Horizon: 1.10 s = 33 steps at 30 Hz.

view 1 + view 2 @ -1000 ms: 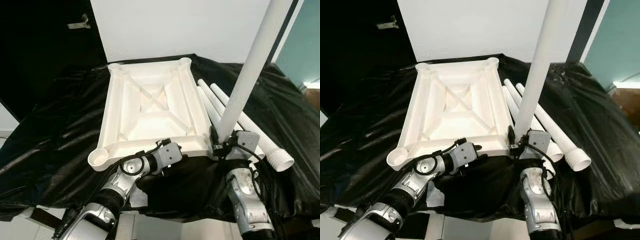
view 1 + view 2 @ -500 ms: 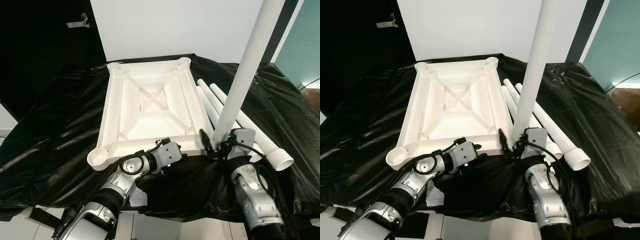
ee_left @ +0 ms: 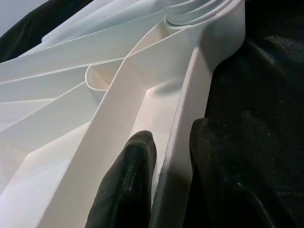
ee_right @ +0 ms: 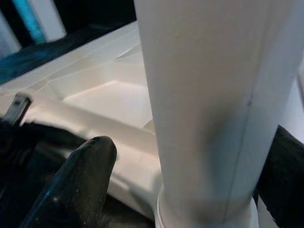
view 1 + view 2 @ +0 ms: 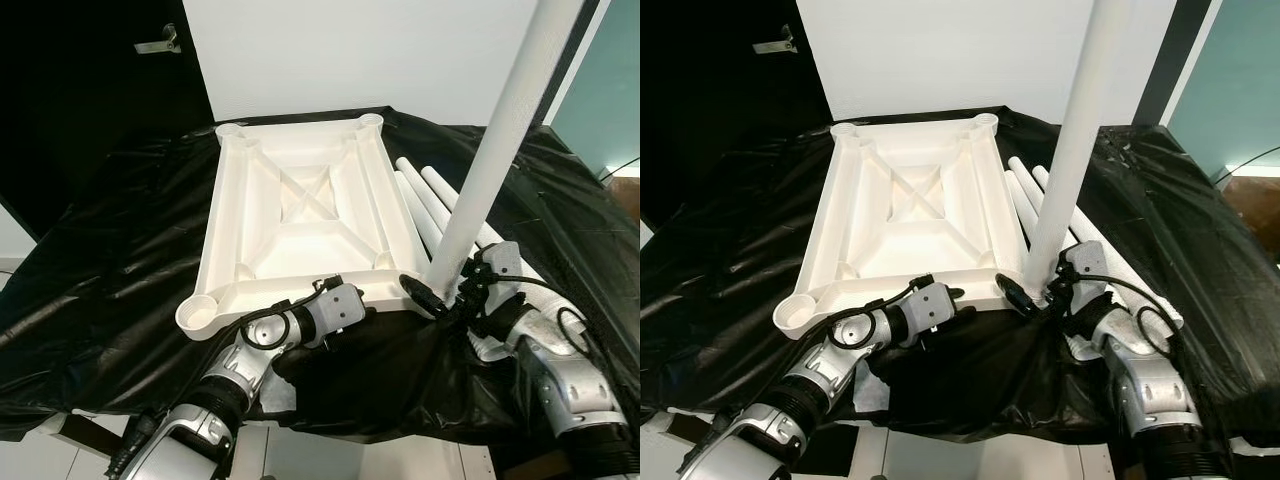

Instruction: Building children table

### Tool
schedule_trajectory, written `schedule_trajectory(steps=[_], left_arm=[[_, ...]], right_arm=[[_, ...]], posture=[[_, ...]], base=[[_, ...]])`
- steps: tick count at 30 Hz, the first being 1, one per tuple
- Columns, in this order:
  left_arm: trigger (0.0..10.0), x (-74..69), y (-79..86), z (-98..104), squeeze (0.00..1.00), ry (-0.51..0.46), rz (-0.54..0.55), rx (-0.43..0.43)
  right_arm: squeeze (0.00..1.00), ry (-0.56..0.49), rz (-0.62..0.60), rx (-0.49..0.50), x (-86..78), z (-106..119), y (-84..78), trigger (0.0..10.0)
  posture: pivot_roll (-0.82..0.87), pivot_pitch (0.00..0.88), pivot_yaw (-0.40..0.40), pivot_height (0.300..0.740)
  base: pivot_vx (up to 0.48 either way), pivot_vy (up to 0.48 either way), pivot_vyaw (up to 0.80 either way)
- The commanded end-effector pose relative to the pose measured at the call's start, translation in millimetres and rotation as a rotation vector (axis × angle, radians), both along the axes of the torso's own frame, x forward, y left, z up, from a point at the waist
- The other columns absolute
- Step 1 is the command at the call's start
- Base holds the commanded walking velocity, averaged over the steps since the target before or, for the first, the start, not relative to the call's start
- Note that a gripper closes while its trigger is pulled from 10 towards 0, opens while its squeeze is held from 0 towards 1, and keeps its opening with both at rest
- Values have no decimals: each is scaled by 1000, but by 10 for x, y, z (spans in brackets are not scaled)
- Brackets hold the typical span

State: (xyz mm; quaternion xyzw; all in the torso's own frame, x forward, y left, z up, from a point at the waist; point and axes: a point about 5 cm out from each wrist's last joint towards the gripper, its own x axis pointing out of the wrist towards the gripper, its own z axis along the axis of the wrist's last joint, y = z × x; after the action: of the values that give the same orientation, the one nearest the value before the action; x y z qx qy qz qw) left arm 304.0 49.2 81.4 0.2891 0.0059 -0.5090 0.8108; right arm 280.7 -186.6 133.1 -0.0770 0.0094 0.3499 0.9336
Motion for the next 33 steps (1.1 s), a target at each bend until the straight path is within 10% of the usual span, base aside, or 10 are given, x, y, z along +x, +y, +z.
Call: schedule_trajectory(steps=[1,2,3,16,22,33], left_arm=[[10000,-134,99,-345,0,127,47,94],[10000,-134,100,-346,0,127,48,94],[10000,-134,99,-345,0,127,48,93],[10000,-144,101,-344,0,127,42,93],[10000,-148,136,-349,0,126,47,98],[10000,-174,122,-355,0,128,30,102]], right_arm=[[0,58,105,1,-58,-81,122,7412],[0,67,119,-8,-63,-82,108,7412],[0,74,130,-20,-65,-85,91,471],[0,157,63,48,-136,-268,187,0],[0,65,-329,188,-284,-450,364,0],[0,-40,-655,254,-202,-367,376,0]], posture=[[-50,22,-11,740],[-50,22,-11,740],[-50,22,-11,740],[-49,23,-6,740],[-31,24,-12,740],[-34,26,-1,740]], base=[[0,0,0],[0,0,0],[0,0,0],[0,0,0],[0,0,0],[0,0,0]])
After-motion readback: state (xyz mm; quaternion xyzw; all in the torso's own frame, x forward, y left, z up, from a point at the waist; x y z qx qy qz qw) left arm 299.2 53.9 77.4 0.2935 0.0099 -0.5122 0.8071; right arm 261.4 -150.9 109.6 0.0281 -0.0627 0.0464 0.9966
